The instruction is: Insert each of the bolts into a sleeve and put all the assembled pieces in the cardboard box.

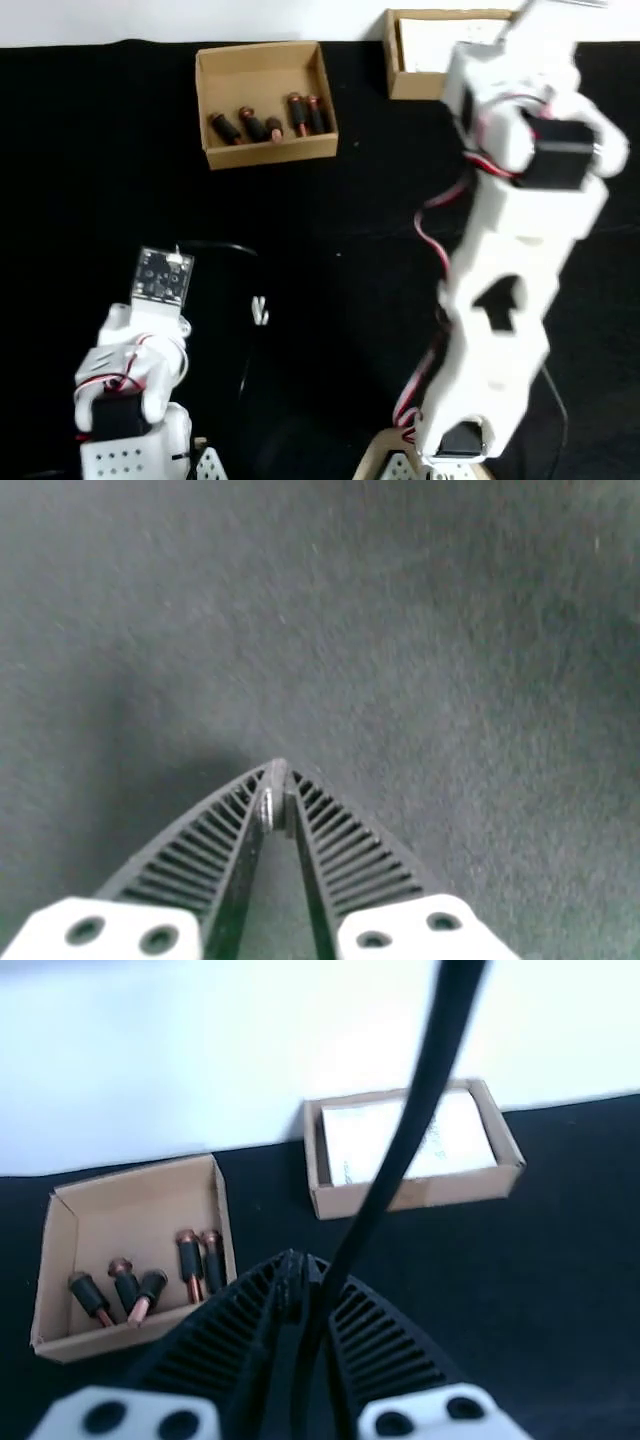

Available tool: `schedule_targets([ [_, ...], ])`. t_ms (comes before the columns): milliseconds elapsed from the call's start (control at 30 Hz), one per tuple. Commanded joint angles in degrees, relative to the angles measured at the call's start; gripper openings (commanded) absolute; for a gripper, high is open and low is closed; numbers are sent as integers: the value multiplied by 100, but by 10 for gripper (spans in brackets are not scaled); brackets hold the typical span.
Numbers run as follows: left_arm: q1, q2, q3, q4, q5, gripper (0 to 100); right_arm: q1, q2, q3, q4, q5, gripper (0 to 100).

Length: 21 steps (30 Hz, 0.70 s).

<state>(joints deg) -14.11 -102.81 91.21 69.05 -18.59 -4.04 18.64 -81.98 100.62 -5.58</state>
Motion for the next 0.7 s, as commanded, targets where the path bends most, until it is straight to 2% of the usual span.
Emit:
schedule_targets([
  [0, 66, -66, 189, -88, -44, 9, 163, -1437, 2035, 57, -35, 7],
  [267, 48, -75, 593, -79, -44, 9, 620, -4154, 7073, -127, -44, 7],
  [433, 31, -57, 593, -44, -44, 9, 1147, -5824, 9859, -875, 0, 7],
  [667, 31, -48, 593, -35, -44, 9, 1007, -8919, 14035, -2211, 545, 7],
])
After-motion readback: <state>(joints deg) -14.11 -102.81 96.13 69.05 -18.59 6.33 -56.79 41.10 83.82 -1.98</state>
